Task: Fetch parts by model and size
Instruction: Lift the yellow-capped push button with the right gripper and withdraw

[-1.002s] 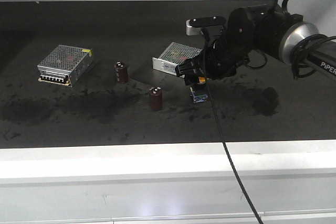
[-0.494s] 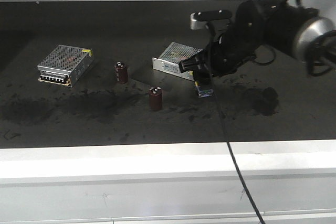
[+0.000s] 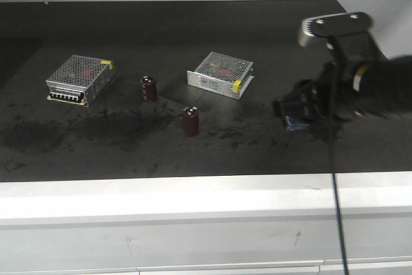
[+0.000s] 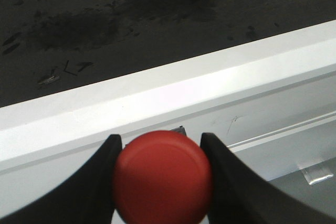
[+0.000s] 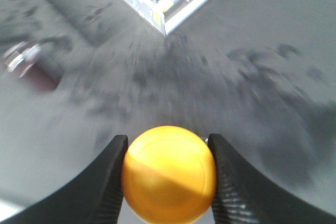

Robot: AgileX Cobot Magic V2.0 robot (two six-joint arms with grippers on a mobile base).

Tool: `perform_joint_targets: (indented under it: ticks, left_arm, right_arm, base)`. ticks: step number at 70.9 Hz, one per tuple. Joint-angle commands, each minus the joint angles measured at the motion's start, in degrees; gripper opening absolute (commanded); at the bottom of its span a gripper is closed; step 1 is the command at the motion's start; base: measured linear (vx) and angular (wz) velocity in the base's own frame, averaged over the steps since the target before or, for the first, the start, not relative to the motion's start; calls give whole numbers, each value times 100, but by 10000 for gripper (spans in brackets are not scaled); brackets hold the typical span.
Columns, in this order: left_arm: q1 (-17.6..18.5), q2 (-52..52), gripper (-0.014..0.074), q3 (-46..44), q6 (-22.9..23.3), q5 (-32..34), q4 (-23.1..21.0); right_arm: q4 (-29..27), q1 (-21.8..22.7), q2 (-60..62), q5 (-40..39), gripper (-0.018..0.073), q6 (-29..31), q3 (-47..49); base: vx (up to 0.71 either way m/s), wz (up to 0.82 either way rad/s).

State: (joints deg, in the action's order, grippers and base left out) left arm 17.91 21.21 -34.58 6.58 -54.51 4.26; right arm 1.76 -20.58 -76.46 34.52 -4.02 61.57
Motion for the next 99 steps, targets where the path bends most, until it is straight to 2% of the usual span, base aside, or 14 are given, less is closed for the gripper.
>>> perform_joint_targets:
  ticks: [1,31,55,68,99]
  left_arm:
    - [33,55,-6,-123,4,426,-11]
    - [33,55,-6,-123,4,426,-11]
    - [33,55,-6,-123,4,426,-11]
    - [33,55,-6,-123,4,426,-11]
    - [33,55,-6,-123,4,426,-11]
  right_arm:
    - [80,35,846,-678,-10,-106,-421]
    - [80,30,3423,-878,-10,-102,-2099]
    - [-14,30,5078,-719,-8,-106,-2947]
    - [0,30,5443,-512,-8,-96,-3032]
    - [100,30,5448,-186,-8,-81,-3032]
  base:
    - [0,0]
    - [0,0]
    - [0,0]
    - [0,0]
    - [0,0]
